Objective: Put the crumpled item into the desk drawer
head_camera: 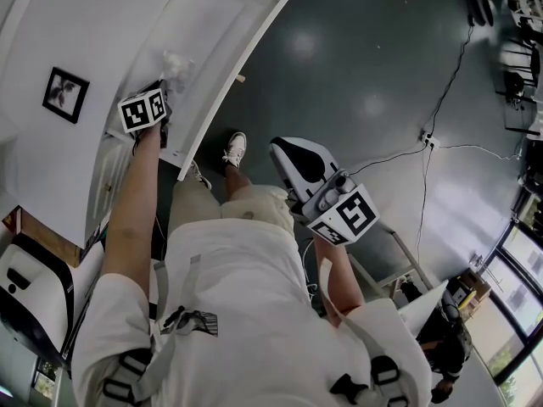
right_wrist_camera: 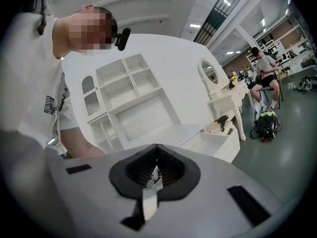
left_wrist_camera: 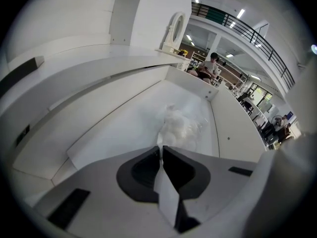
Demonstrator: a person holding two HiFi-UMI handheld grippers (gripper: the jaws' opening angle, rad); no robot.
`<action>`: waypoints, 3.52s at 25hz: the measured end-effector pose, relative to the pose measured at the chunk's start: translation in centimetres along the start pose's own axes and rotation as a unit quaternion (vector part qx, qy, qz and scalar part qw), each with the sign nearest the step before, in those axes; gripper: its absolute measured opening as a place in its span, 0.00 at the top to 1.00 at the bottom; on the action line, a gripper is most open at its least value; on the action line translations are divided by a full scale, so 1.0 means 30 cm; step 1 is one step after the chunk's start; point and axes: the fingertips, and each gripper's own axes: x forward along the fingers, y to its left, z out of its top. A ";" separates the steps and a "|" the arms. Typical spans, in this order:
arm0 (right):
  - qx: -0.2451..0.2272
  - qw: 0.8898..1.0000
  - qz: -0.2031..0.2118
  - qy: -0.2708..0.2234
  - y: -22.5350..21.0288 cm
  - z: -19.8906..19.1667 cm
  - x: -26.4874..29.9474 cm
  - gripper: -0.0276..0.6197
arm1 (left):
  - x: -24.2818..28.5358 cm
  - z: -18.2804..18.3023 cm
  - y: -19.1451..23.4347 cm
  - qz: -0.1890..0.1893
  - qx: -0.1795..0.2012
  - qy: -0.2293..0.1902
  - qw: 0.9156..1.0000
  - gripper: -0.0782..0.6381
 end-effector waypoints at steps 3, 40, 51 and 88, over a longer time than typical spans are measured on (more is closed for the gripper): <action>-0.003 1.000 0.000 0.002 0.020 -0.004 -0.005 0.94 | -0.003 0.003 0.002 0.000 0.006 -0.001 1.000 0.86; -0.114 0.988 0.095 -0.051 0.507 0.208 0.185 0.94 | -0.659 0.220 -0.026 -0.089 0.046 -0.206 0.973 0.68; -0.138 0.986 0.090 -0.034 0.590 0.220 0.209 0.94 | -1.022 0.305 0.010 -0.080 0.073 -0.307 0.946 0.86; -0.168 0.984 0.045 -0.043 0.531 0.475 0.355 0.94 | -1.852 0.489 0.090 0.011 0.126 -0.526 0.841 0.87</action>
